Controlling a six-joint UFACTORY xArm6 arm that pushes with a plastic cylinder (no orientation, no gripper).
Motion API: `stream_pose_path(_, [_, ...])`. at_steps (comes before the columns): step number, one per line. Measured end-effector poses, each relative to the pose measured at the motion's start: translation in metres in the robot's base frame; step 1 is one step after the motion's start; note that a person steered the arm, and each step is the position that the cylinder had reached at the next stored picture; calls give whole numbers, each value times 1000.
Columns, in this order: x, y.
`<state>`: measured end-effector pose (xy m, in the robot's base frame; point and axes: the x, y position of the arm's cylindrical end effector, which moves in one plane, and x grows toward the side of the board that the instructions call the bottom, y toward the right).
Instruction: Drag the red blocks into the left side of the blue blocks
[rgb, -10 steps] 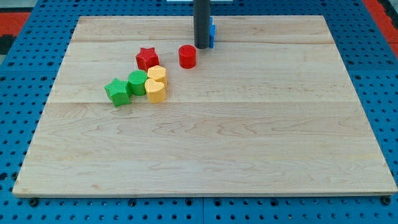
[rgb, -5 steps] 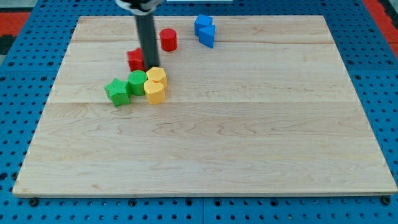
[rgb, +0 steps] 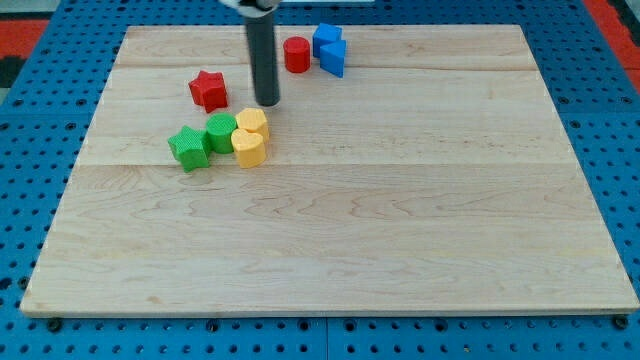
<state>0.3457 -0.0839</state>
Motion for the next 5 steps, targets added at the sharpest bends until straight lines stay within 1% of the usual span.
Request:
stream_pose_path(1, [0,-29])
stream_pose_path(2, [18,-48])
stream_pose_path(3, [27,-92])
stream_pose_path(4, [28,-141])
stream_pose_path(5, [17,-153])
